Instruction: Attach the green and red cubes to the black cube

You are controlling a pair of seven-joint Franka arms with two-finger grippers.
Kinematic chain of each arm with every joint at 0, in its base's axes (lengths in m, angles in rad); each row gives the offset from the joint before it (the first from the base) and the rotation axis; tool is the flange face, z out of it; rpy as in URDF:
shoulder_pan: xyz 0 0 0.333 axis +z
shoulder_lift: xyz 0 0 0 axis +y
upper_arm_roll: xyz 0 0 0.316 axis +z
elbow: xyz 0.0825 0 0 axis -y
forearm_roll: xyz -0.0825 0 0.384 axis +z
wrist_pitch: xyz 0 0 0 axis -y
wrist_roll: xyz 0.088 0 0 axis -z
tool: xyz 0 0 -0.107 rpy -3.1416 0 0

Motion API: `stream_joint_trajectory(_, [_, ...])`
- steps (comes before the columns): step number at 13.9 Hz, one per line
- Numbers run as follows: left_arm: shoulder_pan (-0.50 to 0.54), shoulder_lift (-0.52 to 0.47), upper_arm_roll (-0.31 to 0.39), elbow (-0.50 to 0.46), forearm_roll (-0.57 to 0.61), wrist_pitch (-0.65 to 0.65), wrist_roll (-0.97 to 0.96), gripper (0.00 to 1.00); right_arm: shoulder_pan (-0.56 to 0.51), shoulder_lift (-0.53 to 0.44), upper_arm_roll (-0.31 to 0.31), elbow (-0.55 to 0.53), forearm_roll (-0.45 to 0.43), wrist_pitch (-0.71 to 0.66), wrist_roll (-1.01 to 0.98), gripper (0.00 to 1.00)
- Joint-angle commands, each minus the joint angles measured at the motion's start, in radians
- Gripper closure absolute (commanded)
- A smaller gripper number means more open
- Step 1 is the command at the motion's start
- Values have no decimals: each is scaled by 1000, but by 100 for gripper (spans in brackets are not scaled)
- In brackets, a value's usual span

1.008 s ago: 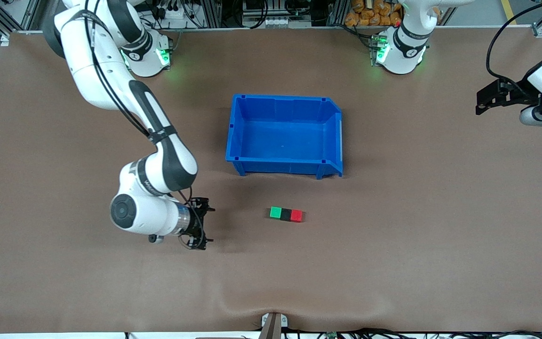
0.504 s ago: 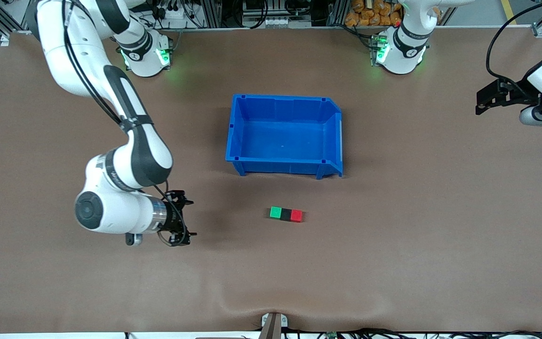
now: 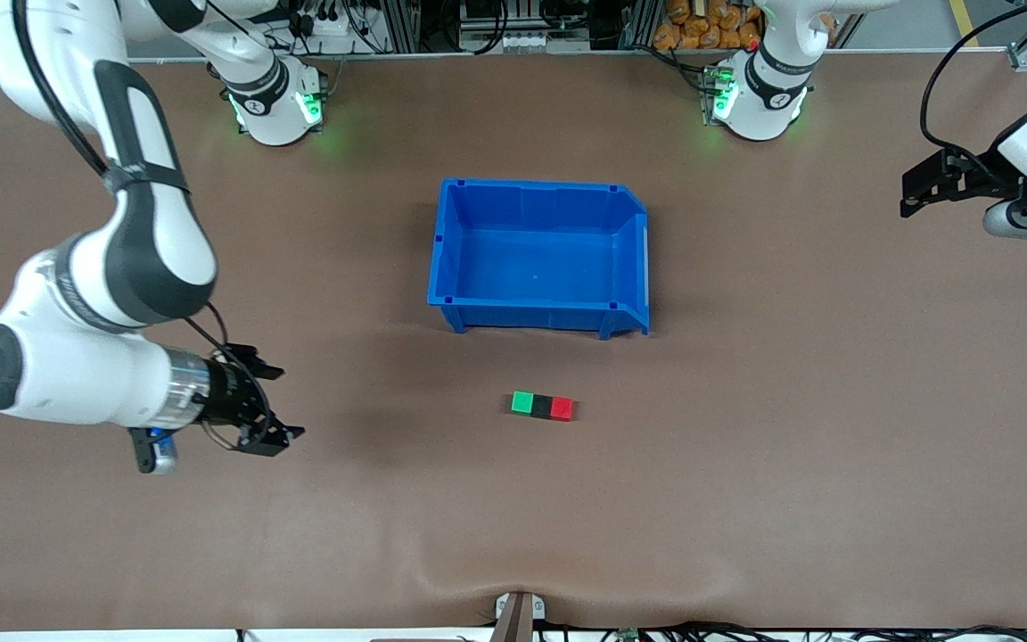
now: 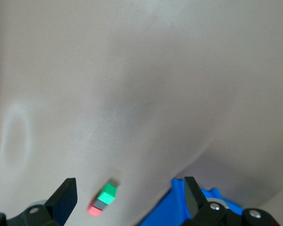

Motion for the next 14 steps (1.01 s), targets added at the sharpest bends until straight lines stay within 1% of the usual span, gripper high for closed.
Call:
stream_joint_trajectory(1, [3,-5,-9,7,10,1,1,0,-43,-49,13,-24,-19,-42,-156,0])
stream_joint_trajectory(4, [3,-5,-9,7,10,1,1,0,-101,-88,9,-24,-25,-126,-374,0])
stream_joint_trajectory(6, [3,-5,-9,7,9,1,1,0,-138,-113,10,-24,-73,-171,-536,0])
stream_joint_trajectory(8, [3,-5,-9,7,9,1,-1,0,-152,-148,6,-24,-125,-212,-673,0])
stream_joint_trajectory(9, [3,-5,-9,7,9,1,-1,0,-161,-167,7,-24,-152,-217,-718,0])
stream_joint_trajectory(10, [3,-5,-9,7,9,1,1,0,-181,-191,9,-24,-163,-226,-748,0])
stream_joint_trajectory(12, [3,-5,-9,7,7,1,1,0,-214,-231,10,-29,-165,-293,-794,0])
stream_joint_trajectory(14, [3,-5,-9,7,6,1,1,0,-223,-289,9,-55,-200,-309,-862,0])
